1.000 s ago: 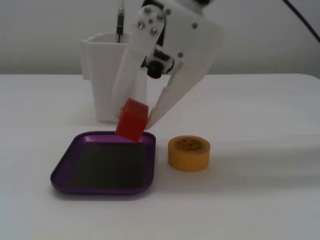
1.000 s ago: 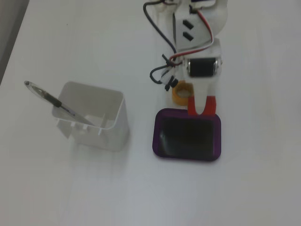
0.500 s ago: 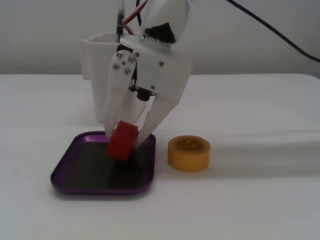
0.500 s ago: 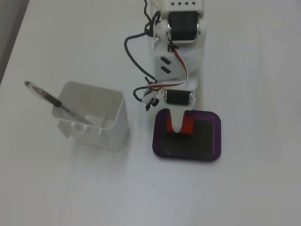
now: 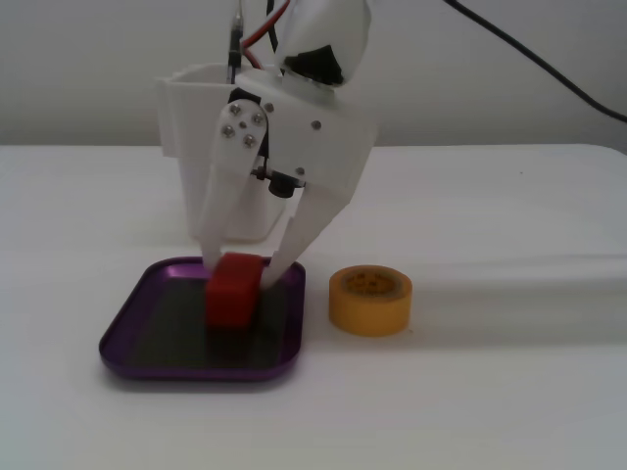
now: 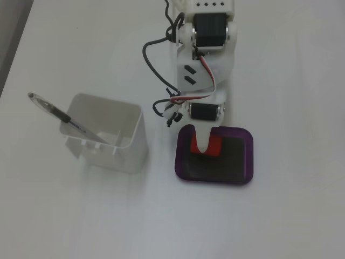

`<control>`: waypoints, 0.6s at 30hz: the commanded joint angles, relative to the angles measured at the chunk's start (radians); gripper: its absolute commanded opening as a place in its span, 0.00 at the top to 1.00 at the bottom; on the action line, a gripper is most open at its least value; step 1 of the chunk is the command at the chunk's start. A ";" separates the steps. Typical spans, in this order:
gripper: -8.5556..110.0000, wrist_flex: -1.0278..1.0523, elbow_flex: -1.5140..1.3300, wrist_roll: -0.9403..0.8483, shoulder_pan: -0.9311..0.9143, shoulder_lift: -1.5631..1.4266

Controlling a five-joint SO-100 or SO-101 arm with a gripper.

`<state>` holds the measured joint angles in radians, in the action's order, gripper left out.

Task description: Pick up the red cube and place it in the box.

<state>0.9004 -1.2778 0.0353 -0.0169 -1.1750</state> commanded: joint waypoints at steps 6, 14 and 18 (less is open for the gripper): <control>0.74 0.278 0.262 0.002 0.003 -0.026; 0.74 0.735 0.756 0.006 0.012 -0.026; 0.74 0.815 0.954 0.008 0.008 -0.083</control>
<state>1.6705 -0.4801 0.0368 -0.0107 -1.1750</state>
